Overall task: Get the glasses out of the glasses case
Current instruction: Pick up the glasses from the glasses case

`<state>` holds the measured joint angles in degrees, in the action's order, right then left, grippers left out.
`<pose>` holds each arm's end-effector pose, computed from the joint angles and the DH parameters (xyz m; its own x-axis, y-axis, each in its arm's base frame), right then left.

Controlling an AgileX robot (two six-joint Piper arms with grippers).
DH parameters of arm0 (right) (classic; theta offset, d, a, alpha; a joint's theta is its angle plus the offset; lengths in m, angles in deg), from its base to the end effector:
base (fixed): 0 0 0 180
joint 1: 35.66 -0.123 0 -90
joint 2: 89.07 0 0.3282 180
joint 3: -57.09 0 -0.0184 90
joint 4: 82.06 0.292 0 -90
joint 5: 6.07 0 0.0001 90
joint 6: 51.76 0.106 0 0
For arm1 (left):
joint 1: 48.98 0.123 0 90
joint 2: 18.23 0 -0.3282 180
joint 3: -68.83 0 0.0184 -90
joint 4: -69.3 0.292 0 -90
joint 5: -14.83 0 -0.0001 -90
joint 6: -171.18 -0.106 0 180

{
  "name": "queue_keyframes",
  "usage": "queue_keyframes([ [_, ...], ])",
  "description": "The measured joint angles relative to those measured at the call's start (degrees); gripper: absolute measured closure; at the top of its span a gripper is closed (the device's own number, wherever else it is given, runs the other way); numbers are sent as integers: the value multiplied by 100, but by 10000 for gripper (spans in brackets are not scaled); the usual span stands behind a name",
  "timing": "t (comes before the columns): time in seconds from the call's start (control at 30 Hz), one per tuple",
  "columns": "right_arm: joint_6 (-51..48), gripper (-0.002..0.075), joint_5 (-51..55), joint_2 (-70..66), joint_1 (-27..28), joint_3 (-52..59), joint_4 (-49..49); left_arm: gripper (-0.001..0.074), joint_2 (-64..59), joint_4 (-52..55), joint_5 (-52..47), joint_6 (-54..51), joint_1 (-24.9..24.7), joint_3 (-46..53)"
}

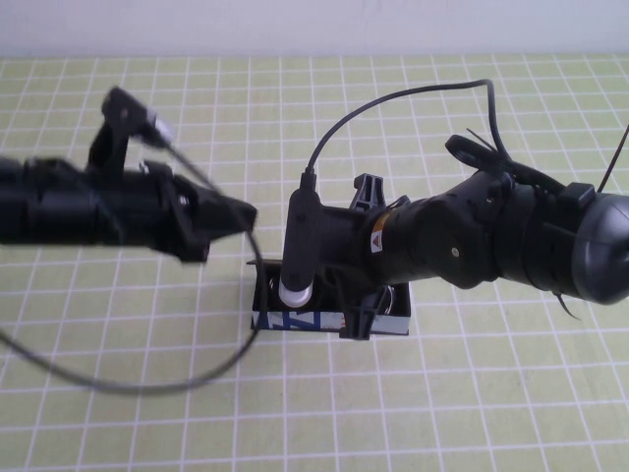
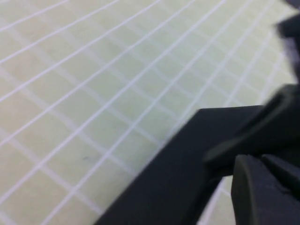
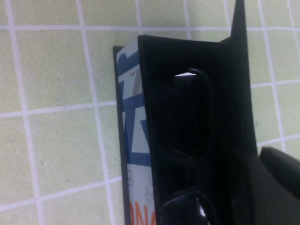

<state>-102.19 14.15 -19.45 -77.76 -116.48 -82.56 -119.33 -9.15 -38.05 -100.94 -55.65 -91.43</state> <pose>0.3381 0.3051 0.2377 0.1767 -0.8863 -0.4282 -0.8432 0.0881 -0.5304 0.3574 -0.1252 0.2639 -0.4453 0.2755 -0.8519 0.8272 0.4907 -0.2737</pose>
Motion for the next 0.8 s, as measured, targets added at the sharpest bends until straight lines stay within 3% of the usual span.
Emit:
queue_keyframes([
  [0.17,0,729,-4,0,0,0,0,739,89,-1059,-515,-1837,0,1105],
  [0.8,13,729,-103,0,12,-4,11,739,-1637,-1883,-565,-3085,0,1184],
])
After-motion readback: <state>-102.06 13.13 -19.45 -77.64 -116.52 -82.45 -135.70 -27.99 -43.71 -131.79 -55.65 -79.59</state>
